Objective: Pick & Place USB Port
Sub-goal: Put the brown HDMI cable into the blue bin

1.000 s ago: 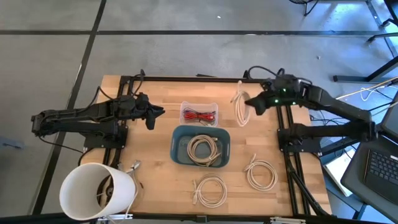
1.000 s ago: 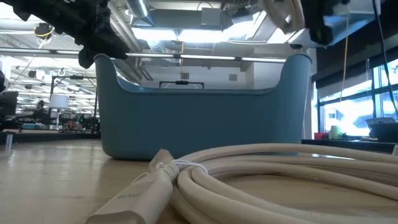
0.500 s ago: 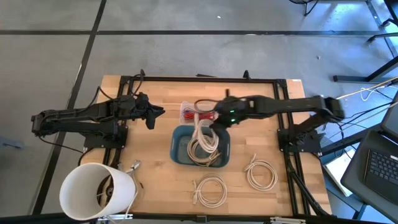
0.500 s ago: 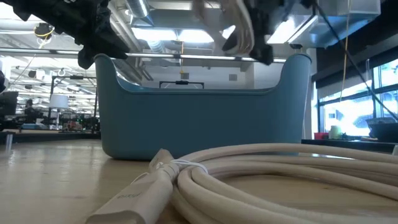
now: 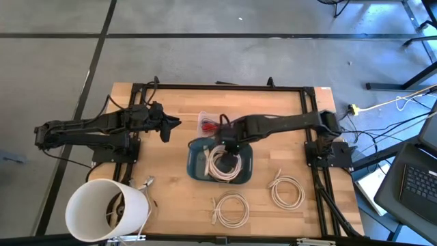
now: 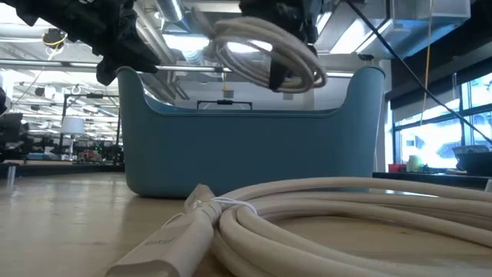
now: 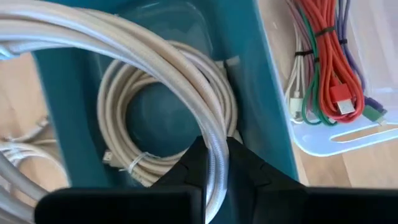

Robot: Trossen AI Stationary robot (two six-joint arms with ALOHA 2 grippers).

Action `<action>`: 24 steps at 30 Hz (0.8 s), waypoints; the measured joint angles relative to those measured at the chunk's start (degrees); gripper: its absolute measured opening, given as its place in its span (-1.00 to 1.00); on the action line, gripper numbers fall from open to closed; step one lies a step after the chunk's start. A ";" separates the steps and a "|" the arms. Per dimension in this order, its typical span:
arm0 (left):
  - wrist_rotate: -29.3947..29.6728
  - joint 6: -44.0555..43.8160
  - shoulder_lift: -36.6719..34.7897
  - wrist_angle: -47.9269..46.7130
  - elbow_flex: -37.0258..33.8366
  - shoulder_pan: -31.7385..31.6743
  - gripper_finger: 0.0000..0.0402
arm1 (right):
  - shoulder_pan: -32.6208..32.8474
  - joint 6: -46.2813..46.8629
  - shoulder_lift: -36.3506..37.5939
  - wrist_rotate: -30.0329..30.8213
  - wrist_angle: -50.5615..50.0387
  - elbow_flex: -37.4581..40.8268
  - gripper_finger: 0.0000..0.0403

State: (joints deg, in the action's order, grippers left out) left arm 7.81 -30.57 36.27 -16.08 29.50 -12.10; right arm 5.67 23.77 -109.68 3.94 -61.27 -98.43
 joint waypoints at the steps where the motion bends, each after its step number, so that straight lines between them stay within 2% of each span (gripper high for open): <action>1: 0.01 0.54 0.00 0.00 0.00 0.00 -0.55 | 0.58 0.01 -0.76 1.35 -0.27 -0.57 -0.83; 4: 0.02 1.27 0.00 0.00 0.00 0.00 -0.55 | 1.82 0.78 -2.50 5.78 -0.29 -1.18 -0.83; 8: 0.02 1.31 0.00 0.00 0.00 0.00 -0.57 | 2.18 1.09 -4.70 8.47 -0.98 -1.26 -0.83; 24: 0.02 1.31 -0.02 0.00 0.00 0.00 -0.57 | 2.12 -4.09 -12.46 7.04 -0.50 -1.25 -0.83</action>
State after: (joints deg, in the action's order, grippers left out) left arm 7.84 -29.26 36.25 -16.08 29.50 -12.10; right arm 7.79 19.68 -122.14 10.98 -61.77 -99.69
